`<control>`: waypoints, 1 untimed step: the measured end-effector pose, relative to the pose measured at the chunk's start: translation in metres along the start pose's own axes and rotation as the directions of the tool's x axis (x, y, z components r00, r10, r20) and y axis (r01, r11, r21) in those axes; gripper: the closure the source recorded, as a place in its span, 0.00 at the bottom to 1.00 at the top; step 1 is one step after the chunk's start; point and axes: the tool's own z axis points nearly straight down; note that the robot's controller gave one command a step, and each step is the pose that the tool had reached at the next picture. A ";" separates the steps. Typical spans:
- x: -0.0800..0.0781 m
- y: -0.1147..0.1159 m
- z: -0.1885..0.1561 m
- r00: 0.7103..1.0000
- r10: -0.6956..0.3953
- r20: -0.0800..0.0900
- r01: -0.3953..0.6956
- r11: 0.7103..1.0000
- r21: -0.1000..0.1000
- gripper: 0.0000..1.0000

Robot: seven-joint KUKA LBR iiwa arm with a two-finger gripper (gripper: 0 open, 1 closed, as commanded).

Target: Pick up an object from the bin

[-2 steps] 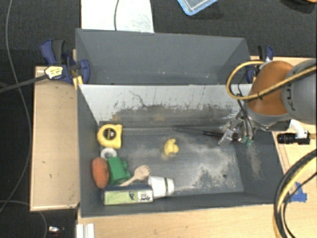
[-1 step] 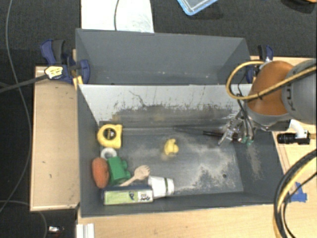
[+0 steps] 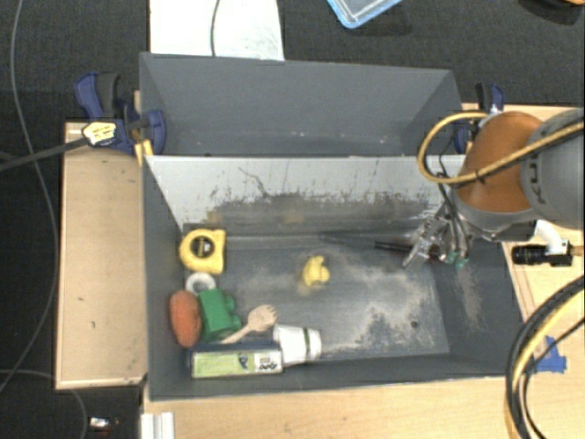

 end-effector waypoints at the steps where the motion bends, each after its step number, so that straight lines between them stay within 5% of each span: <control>1: 0.000 0.000 -0.020 1.000 -0.002 0.002 0.002 1.000 -0.001 1.00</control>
Offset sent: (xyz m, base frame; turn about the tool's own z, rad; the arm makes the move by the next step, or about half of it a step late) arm -0.0005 0.0002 0.0433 -0.0010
